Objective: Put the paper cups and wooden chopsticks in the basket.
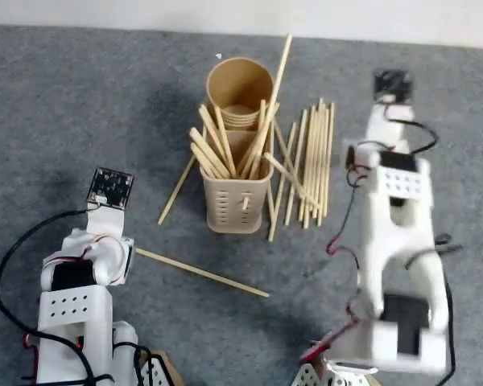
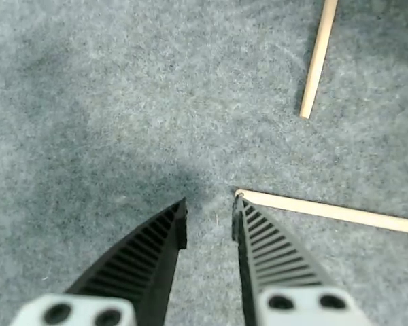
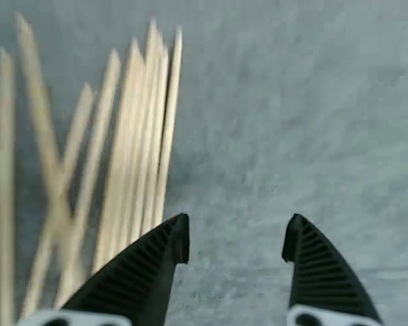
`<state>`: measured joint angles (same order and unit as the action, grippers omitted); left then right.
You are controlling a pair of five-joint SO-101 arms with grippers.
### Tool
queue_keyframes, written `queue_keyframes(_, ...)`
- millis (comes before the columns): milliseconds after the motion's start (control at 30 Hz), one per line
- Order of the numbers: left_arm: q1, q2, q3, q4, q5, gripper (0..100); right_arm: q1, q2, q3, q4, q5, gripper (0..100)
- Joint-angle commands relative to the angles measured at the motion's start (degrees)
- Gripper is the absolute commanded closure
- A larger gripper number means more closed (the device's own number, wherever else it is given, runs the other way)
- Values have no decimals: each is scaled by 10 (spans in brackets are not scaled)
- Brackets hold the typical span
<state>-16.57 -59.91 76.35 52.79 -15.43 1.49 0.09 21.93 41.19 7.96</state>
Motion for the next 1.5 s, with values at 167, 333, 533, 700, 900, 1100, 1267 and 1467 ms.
queue_keyframes(167,7,-6,-1,-9,-4,853,-58,102,-38,-11,2,768)
queue_keyframes(333,7,-6,-1,-9,-4,853,-119,64,-7,66,6,768)
queue_keyframes(533,7,-6,-1,-9,-4,853,-146,3,17,182,33,768)
queue_keyframes(700,7,-6,1,-10,-4,853,-124,-37,15,238,50,768)
queue_keyframes(900,7,-6,1,-10,-4,853,-83,-35,19,163,49,768)
queue_keyframes(1100,7,-6,1,-10,-4,853,-80,-35,69,58,49,768)
queue_keyframes(1267,7,-6,1,-10,-3,854,-80,-34,111,-77,12,768)
queue_keyframes(1467,7,-6,1,-10,-2,854,-79,-27,144,-123,9,779)
